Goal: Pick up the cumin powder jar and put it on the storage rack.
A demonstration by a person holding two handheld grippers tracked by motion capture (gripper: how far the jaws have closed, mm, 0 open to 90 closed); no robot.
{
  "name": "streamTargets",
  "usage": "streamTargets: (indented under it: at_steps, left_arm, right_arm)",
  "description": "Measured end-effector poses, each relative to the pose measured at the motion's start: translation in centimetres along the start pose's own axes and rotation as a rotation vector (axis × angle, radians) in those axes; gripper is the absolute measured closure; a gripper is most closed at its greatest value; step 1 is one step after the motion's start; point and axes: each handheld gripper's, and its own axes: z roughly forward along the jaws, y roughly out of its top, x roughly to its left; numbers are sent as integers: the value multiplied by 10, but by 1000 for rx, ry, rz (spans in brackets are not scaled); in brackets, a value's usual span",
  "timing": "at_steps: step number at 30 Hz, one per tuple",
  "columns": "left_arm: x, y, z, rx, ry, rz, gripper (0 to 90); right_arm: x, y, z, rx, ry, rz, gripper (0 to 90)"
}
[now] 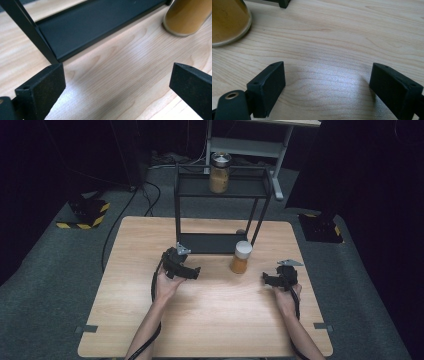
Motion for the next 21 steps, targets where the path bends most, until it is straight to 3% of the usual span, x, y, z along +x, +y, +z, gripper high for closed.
streamTargets:
  at_steps: [5, 11, 21]
  left_arm:
    - [7, -13, 12, 11, 5, -53, 3]
    - [8, -23, 21, 22, 24, -80, 3]
    - [0, -30, 32, 60, 68, -49, 3]
  right_arm:
    - [1, 0, 0, -3, -4, -6, 127]
    - [1, 0, 0, -2, -5, -5, 128]
    - [2, 0, 0, -3, -6, -5, 128]
